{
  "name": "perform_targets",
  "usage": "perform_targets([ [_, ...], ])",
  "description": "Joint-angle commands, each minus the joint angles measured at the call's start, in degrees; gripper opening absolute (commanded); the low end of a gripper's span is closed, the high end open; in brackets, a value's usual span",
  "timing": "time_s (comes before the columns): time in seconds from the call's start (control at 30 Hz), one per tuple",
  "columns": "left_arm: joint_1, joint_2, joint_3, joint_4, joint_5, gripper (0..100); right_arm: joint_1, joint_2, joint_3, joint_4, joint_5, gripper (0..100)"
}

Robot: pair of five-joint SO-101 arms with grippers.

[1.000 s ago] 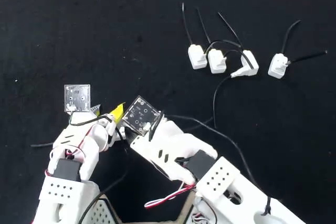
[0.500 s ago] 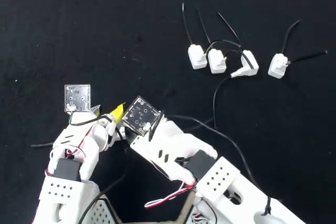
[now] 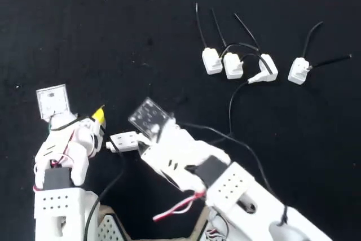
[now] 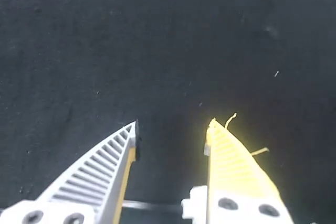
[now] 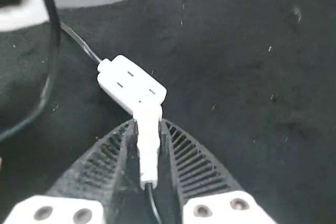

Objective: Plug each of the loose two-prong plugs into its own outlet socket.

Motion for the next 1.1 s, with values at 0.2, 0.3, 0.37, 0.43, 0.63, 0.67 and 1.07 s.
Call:
perform_targets([
  [0.2, -0.66, 38.33, -17.80, -3.87, -2.64, 18, 2.02, 18.59, -13.14, 3.69, -3.78, 1.0],
  [0.3, -0.66, 52.31, -25.27, -1.85, -3.25, 18, 2.02, 20.97, -14.37, 5.01, -3.87, 1.0],
  [0.37, -0.66, 59.34, -30.64, 2.11, -2.81, 18, 2.02, 21.14, -14.55, 5.27, -3.69, 1.0],
  [0.43, -0.66, 64.53, -34.86, 6.15, -2.81, 18, 1.76, 21.14, -14.46, 5.27, -3.60, 1.0],
  [0.63, -0.04, 69.63, -40.48, 14.86, -3.25, 18, 1.67, 21.67, -14.20, 5.01, -3.60, 1.0],
  [0.67, -0.04, 69.36, -40.57, 15.30, -3.25, 18, 1.67, 21.67, -14.11, 4.92, -3.60, 1.0],
  [1.07, 9.01, 66.11, -35.65, 11.87, -3.16, 18, 2.11, 21.41, -12.26, 3.69, -3.52, 1.0],
])
